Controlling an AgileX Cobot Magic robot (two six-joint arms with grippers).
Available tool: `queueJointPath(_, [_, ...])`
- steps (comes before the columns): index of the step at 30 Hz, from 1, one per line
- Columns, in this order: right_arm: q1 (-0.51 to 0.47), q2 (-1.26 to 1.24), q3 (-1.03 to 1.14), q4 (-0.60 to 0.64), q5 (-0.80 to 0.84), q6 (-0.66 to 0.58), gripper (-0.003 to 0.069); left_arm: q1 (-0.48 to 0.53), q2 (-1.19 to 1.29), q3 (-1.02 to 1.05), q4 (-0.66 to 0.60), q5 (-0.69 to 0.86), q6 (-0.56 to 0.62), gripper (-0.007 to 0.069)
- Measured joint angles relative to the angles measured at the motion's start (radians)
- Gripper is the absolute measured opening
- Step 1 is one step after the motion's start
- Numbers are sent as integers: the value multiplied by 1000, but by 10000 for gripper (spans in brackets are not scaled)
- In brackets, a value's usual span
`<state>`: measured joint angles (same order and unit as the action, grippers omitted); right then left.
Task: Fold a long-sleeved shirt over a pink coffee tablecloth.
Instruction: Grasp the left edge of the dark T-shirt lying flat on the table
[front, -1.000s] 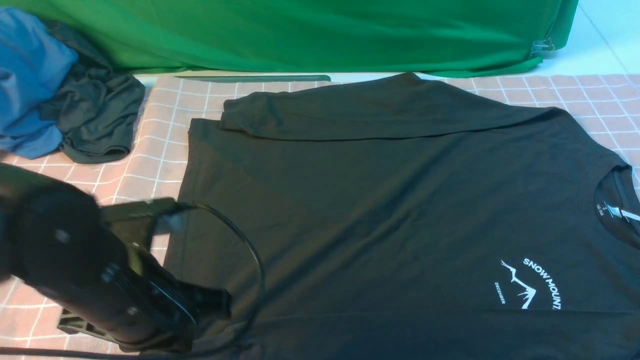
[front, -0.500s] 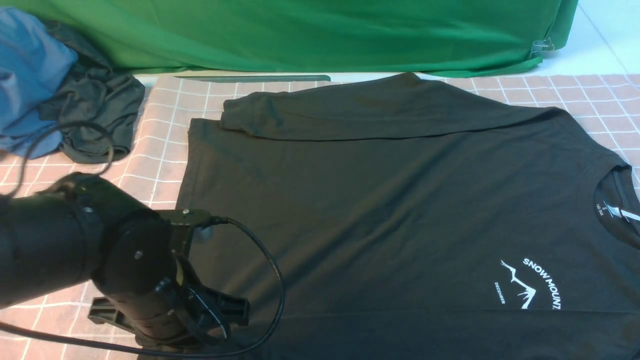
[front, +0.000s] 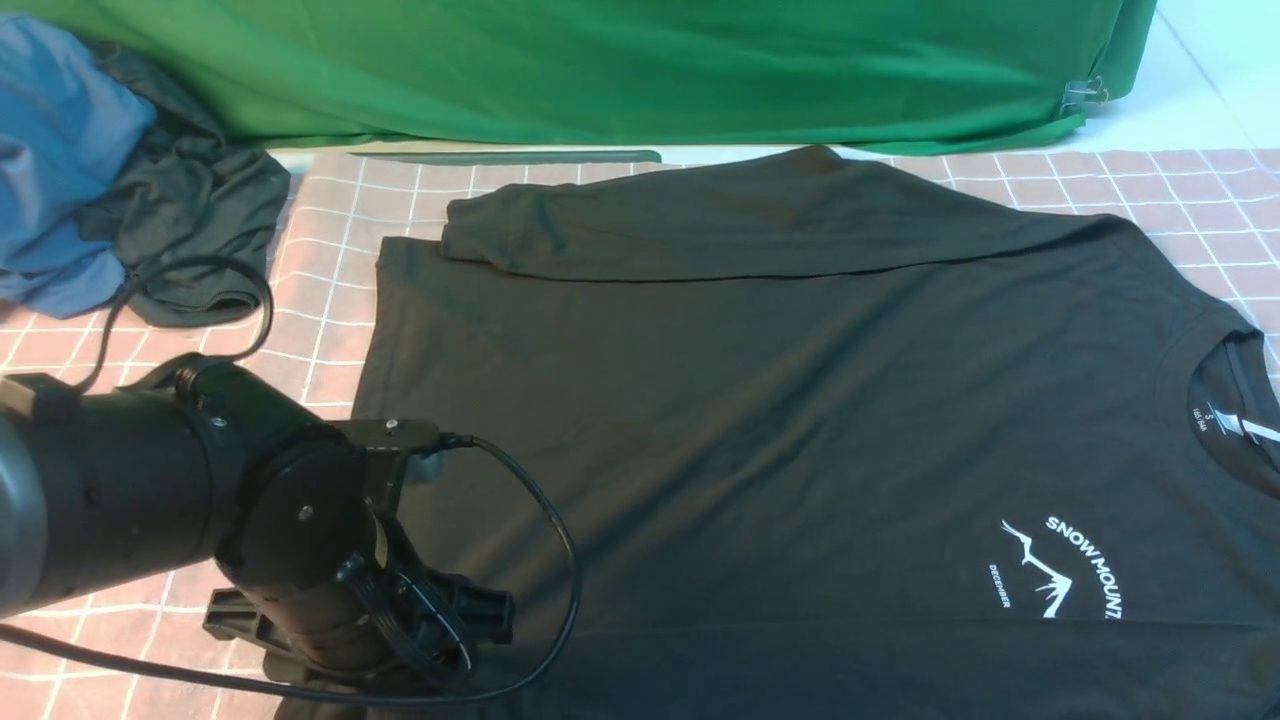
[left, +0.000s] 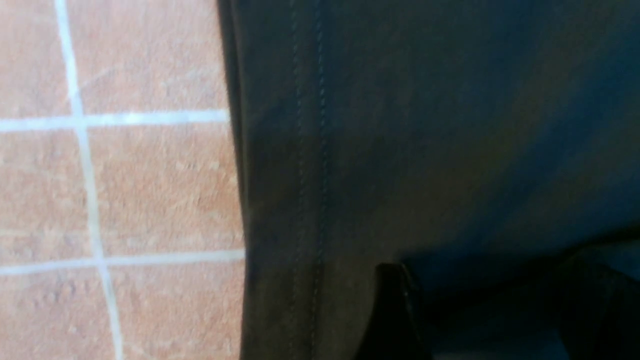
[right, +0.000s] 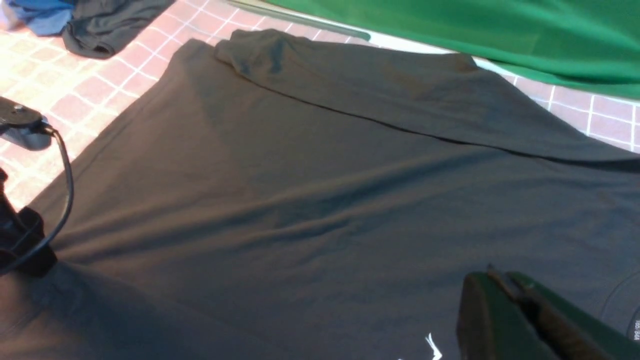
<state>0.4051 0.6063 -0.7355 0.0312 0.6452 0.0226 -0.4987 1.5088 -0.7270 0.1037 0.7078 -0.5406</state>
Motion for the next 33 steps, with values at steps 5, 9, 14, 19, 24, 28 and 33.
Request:
queueJointPath(5, [0,0,-3,0,-2,0,38,0,26,3,-18,-4,0,444])
queueJointPath(9, [0,0,-3,0,-3,0,38,0,52,5,-18,-4,1,426])
queueJointPath(14, [0,0,-3,0,-3,-1,38,0,46,5,-22,-5,1,312])
queueJointPath(19, [0,0,-3,0,-3,-1,38,0,-1,6,-21,20,2,97])
queueJointPath(24, [0,0,-3,0,-6,-1,38,0,-108,6,-26,24,9,43])
queueJointPath(28, [0,0,-3,0,-7,0,41,0,-186,6,-34,31,11,44])
queueJointPath(33, [0,0,-3,0,-8,0,42,0,-234,-40,-35,66,-14,45])
